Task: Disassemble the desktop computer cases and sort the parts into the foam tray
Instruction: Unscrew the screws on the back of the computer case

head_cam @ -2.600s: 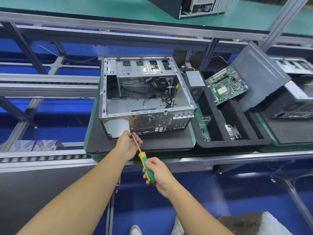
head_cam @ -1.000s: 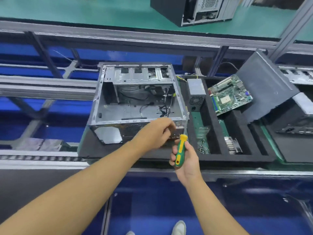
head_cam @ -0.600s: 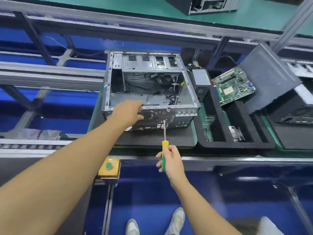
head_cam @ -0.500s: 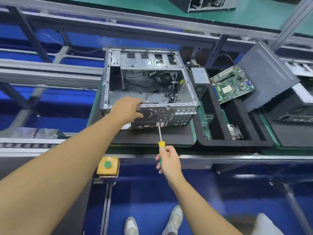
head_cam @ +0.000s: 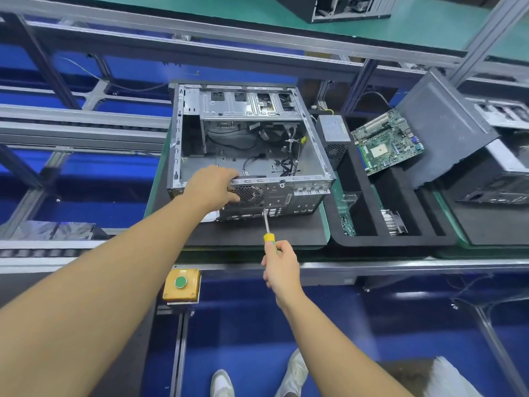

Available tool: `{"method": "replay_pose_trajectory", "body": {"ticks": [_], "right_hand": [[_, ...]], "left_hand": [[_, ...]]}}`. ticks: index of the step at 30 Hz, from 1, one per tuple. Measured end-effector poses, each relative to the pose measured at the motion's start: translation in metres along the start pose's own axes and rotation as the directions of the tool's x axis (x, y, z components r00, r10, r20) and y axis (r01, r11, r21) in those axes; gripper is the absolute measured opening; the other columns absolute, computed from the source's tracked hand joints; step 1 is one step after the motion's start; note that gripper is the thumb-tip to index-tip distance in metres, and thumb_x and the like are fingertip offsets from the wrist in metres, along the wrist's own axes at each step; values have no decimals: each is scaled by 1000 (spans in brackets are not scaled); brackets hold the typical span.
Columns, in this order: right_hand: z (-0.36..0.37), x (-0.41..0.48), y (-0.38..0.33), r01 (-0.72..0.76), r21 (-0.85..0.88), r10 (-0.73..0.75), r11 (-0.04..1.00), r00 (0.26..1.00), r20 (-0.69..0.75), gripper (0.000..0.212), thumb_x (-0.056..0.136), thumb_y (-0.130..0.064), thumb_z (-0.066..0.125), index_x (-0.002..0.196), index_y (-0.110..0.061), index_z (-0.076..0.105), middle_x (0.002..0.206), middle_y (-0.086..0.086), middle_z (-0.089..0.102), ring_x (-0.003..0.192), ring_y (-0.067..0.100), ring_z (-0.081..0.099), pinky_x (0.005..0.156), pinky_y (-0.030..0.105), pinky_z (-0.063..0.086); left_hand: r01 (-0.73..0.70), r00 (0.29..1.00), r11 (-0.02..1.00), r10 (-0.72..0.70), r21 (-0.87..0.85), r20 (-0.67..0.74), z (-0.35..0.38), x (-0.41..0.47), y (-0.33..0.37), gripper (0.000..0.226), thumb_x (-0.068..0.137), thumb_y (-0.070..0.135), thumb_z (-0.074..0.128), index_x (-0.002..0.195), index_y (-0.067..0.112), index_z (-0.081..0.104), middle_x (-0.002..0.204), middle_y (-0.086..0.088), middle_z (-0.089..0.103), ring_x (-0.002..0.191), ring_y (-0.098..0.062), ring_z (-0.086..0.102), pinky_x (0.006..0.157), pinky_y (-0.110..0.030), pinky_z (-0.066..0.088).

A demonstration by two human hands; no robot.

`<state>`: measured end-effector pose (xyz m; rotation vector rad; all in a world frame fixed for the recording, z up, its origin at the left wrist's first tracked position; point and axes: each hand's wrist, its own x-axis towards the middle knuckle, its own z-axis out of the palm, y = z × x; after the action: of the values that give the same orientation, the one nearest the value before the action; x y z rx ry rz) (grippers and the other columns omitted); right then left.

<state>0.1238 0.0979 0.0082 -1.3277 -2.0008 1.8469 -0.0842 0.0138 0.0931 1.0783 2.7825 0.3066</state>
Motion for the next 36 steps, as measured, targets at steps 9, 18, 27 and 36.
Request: {"method": "replay_pose_trajectory", "body": {"ticks": [9,18,27,36], "right_hand": [[1,1,4,-4,-8,4,1000,1000,4,37,95,-55,47,85,-20,50,62,-7,55,51,17,40,47,28,32],[2,-3,0,60,-220,-80,974,993,-85,26,97,-46,47,84,-24,45,71,4,61,58,19,46,54,32,39],[12,-9,-5,62,-301,-119,952,978,-174,26,99,-41,52,86,-20,43,70,-2,54,59,18,45,51,31,37],[10,-10,-7,60,-231,-100,971,981,-166,25,98,-39,53,83,-21,45,68,-3,52,56,14,43,49,28,35]], "left_hand": [[4,1000,1000,-4,5,-9,1,1,0,45,86,44,75,120,19,61,104,-4,71,87,-24,55,65,-31,38],[4,1000,1000,-3,8,-22,4,2,-1,48,86,45,74,125,21,61,108,-4,71,99,-29,63,67,-31,39],[7,999,1000,-7,0,-38,2,1,0,42,86,43,75,118,19,63,104,-2,71,88,-23,54,66,-31,37],[-5,999,1000,5,-1,-36,3,1,0,45,86,44,74,123,21,62,111,-2,71,102,-28,62,68,-30,38]]}}
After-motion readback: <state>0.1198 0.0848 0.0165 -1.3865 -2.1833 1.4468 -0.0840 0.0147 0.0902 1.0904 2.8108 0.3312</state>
